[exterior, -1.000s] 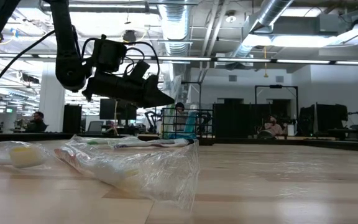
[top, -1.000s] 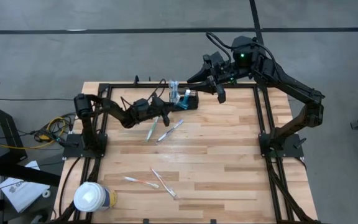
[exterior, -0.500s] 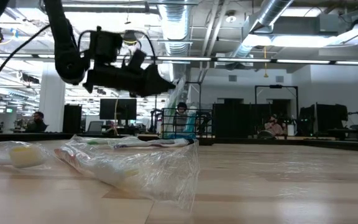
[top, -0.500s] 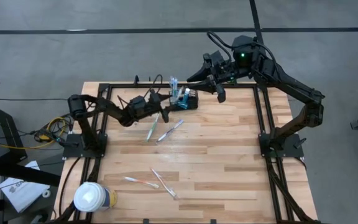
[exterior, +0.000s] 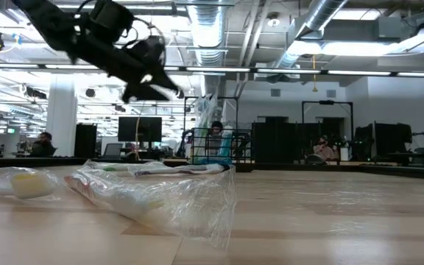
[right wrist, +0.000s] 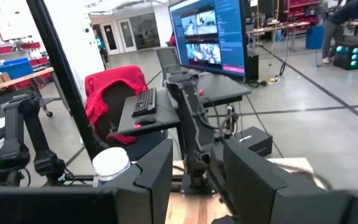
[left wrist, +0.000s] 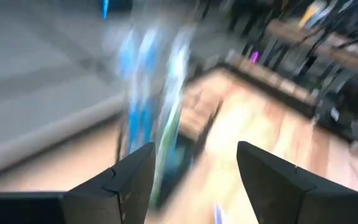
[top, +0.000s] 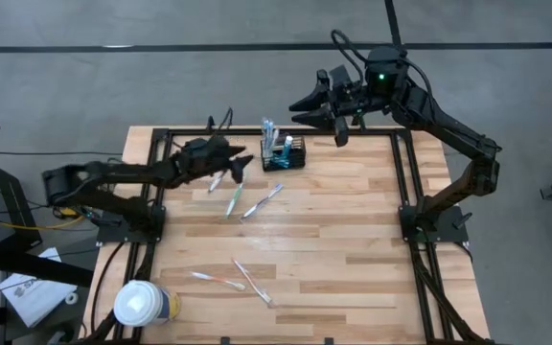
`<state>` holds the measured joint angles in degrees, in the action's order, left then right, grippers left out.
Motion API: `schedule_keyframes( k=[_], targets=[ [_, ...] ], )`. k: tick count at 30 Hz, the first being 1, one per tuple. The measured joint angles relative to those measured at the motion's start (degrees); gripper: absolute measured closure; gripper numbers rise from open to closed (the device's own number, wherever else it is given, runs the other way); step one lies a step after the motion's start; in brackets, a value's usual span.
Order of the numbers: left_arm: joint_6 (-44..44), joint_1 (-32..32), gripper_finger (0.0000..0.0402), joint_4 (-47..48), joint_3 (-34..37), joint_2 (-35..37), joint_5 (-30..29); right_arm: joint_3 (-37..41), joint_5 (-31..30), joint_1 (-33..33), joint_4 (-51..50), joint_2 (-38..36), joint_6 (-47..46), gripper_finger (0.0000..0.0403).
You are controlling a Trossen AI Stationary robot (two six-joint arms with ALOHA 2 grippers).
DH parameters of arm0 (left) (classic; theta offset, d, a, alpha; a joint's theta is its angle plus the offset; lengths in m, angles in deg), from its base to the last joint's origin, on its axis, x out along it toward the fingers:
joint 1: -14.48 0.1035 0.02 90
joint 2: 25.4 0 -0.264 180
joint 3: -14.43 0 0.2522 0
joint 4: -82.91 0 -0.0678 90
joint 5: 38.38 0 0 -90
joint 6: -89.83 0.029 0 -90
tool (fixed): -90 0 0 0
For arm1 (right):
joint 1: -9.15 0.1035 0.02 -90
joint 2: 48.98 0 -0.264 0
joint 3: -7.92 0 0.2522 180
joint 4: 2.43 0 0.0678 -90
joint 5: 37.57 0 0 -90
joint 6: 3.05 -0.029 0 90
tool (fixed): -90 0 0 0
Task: Pick & Place toothbrushing station
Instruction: Put the green toothbrush into the black wire organizer
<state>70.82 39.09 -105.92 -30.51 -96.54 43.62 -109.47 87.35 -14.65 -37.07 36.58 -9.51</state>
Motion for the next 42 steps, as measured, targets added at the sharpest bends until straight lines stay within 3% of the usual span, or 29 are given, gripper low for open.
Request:
schedule_keyframes(
  k=[4, 8, 12, 23, 42],
  targets=[
    [-10.7, 0.1, 0.0183, 18.3, 0.0, 5.3, 2.4, 0.0, 0.0, -0.5, 2.6, 0.0, -0.2, 0.0269],
    [-16.6, 0.2, 0.0183, 25.8, 0.0, 5.2, 4.3, 0.0, 0.0, -0.8, 5.8, 0.0, -0.2, 0.0269],
    [-20.3, 0.3, 0.0183, 25.8, 0.0, 1.2, 5.9, 0.0, -0.2, -0.8, 8.2, 0.0, -0.7, 0.0269],
    [-17.7, 1.3, 0.0183, 24.9, -0.5, -13.3, 11.5, 0.0, -0.2, -0.7, 9.3, 0.0, -0.7, 0.0269],
    [-12.7, 6.4, 0.0186, 22.4, -7.3, -24.1, 16.1, 0.0, 1.3, -0.7, 9.4, 0.0, -0.6, 0.0269]
  ],
)
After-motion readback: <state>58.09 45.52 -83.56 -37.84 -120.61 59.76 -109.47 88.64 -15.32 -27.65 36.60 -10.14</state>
